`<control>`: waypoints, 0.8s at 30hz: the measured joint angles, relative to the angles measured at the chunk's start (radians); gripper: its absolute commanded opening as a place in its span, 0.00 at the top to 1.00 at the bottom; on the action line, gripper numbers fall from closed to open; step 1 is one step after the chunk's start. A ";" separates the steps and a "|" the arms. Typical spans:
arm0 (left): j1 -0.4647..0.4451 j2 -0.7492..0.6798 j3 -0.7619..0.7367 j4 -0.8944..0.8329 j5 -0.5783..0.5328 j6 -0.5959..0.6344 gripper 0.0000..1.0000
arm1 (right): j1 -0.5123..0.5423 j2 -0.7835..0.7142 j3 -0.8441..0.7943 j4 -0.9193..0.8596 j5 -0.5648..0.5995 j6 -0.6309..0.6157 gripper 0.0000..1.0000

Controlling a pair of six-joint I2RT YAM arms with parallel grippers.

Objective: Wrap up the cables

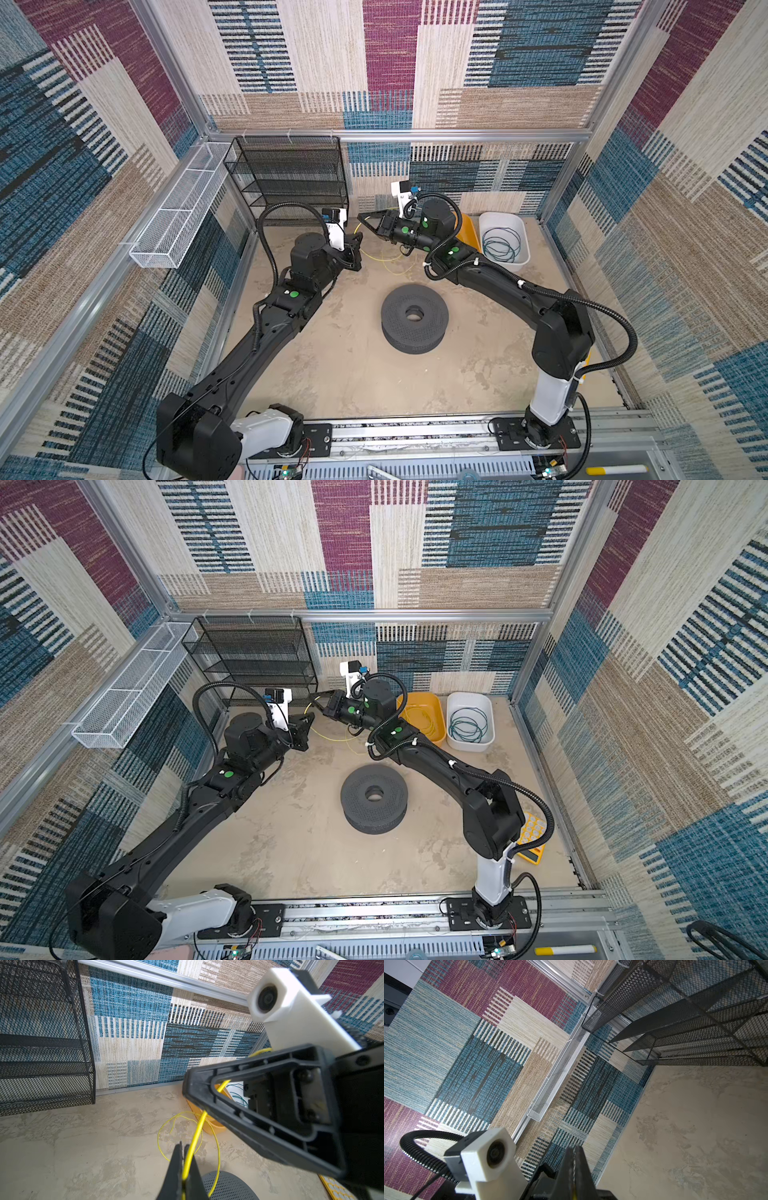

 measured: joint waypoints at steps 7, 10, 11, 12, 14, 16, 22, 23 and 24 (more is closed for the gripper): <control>0.000 -0.322 -0.243 0.027 -0.017 0.004 0.14 | -0.002 -0.080 -0.006 -0.022 0.020 -0.061 1.00; 0.002 -0.404 -0.341 0.052 -0.036 -0.011 0.13 | -0.004 -0.092 -0.005 -0.022 0.022 -0.073 1.00; 0.002 -0.414 -0.362 0.061 -0.035 -0.018 0.14 | -0.004 -0.094 -0.006 -0.023 0.023 -0.075 1.00; 0.002 -0.412 -0.383 0.076 -0.032 -0.026 0.13 | -0.004 -0.097 -0.009 -0.023 0.022 -0.075 1.00; 0.002 -0.395 -0.412 0.110 -0.011 -0.040 0.13 | -0.003 -0.105 -0.011 -0.023 0.021 -0.074 1.00; 0.002 -0.365 -0.439 0.162 0.000 -0.059 0.14 | -0.003 -0.121 -0.026 -0.011 0.020 -0.071 1.00; -0.048 -0.185 -0.459 0.445 0.022 -0.101 0.14 | 0.009 -0.164 -0.077 0.001 0.019 -0.044 1.00; -0.062 -0.149 -0.459 0.503 0.021 -0.103 0.14 | 0.012 -0.170 -0.082 0.003 0.019 -0.038 1.00; -0.076 -0.111 -0.458 0.562 0.020 -0.103 0.14 | 0.014 -0.176 -0.087 0.006 0.020 -0.031 1.00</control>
